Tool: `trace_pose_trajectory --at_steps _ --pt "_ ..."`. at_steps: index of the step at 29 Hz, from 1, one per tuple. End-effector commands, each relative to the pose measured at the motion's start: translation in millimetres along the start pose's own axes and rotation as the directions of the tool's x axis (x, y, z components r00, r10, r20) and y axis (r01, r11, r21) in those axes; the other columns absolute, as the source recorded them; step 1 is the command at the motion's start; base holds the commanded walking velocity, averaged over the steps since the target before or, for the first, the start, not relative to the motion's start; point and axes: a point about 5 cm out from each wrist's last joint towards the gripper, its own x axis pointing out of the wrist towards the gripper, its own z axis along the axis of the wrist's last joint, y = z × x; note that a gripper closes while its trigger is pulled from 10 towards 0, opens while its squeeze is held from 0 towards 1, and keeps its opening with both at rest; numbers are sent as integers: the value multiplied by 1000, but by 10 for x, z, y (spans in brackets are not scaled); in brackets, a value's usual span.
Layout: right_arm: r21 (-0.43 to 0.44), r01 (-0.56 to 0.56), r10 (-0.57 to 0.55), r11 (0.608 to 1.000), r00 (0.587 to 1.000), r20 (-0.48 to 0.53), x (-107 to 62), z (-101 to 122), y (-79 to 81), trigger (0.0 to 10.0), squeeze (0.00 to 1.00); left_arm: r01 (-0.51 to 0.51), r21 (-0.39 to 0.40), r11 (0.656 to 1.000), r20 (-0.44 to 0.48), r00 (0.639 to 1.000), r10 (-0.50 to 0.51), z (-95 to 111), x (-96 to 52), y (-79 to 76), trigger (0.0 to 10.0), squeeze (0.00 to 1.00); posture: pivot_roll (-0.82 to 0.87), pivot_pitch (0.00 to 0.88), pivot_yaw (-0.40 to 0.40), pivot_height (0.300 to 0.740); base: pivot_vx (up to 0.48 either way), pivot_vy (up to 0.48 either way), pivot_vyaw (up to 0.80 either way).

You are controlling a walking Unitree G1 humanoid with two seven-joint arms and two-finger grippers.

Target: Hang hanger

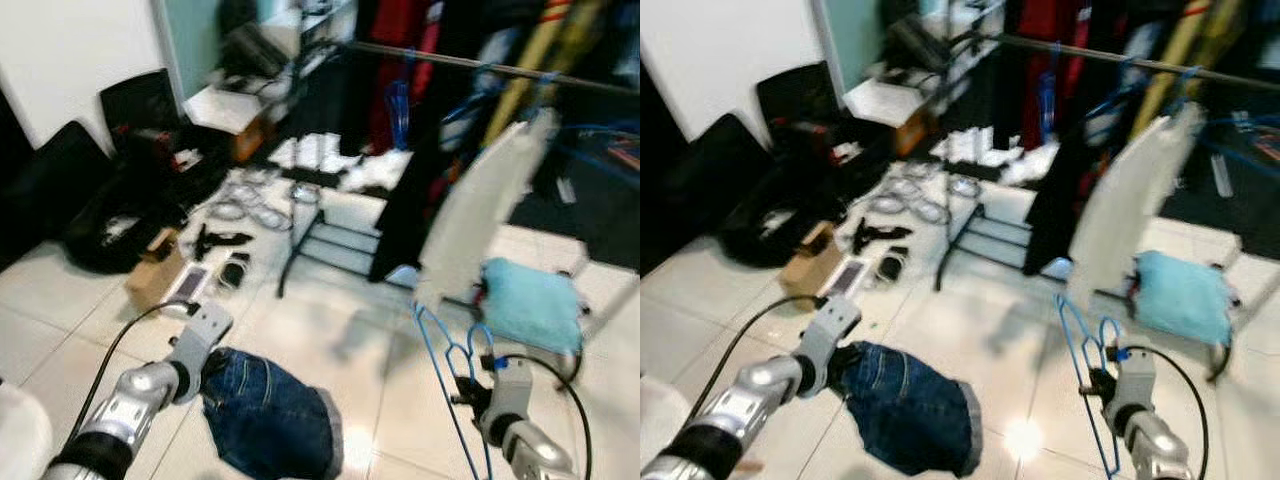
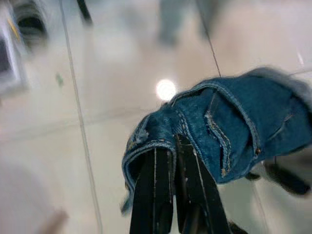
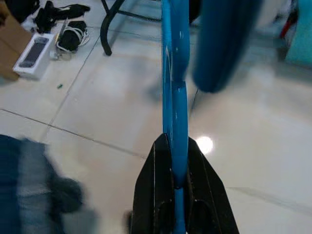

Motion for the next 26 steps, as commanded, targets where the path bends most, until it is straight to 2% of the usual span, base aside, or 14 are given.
trace_pose_trajectory --at_steps 1,2,3,4,6,7,11,16,21,26 --pt "20 -10 10 1000 1000 15 19 34 23 10000 0 -17 -47 999 -28 999 15 -77 13 2 10000 0 -86 71 32 740 0 0 -800" --pt "20 -10 10 1000 1000 15 19 34 23 10000 0 -17 -47 999 -28 999 15 -77 13 2 10000 0 -86 71 32 740 0 0 -800" --pt "25 -18 17 1000 1000 20 28 50 36 10000 0 -18 -130 991 -41 999 13 -172 34 -48 10000 0 -93 77 34 740 0 0 -800" --pt "26 -20 19 999 1000 22 31 57 40 10000 0 -17 -157 987 -44 999 10 -207 39 -70 10000 0 -93 77 34 740 0 0 -800" --pt "18 -25 25 1000 999 26 35 66 52 10000 0 -30 -153 988 -36 999 25 -219 42 -79 10000 0 -97 78 37 740 0 0 -800" --pt "12 -29 29 1000 999 30 37 75 61 10000 0 -39 -208 977 -20 999 36 -214 45 -75 10000 0 -98 80 42 740 0 0 -800" --pt "10 -32 31 999 999 39 37 87 74 10000 0 -57 -269 961 8 998 61 -201 46 -50 10000 0 -102 76 56 740 0 0 -800" --pt "21 -28 27 999 998 53 30 96 81 10000 0 -74 -288 955 48 995 91 -187 31 0 10000 0 -100 71 62 740 0 0 -800" --pt "24 -33 32 999 998 54 24 103 84 10000 0 -61 -270 961 72 994 83 -175 32 -1 10000 0 -95 67 60 740 0 0 -800" --pt "26 -40 39 999 998 51 17 101 82 10000 0 -62 -298 952 110 989 99 -159 20 31 10000 0 -96 63 59 740 0 0 -800"
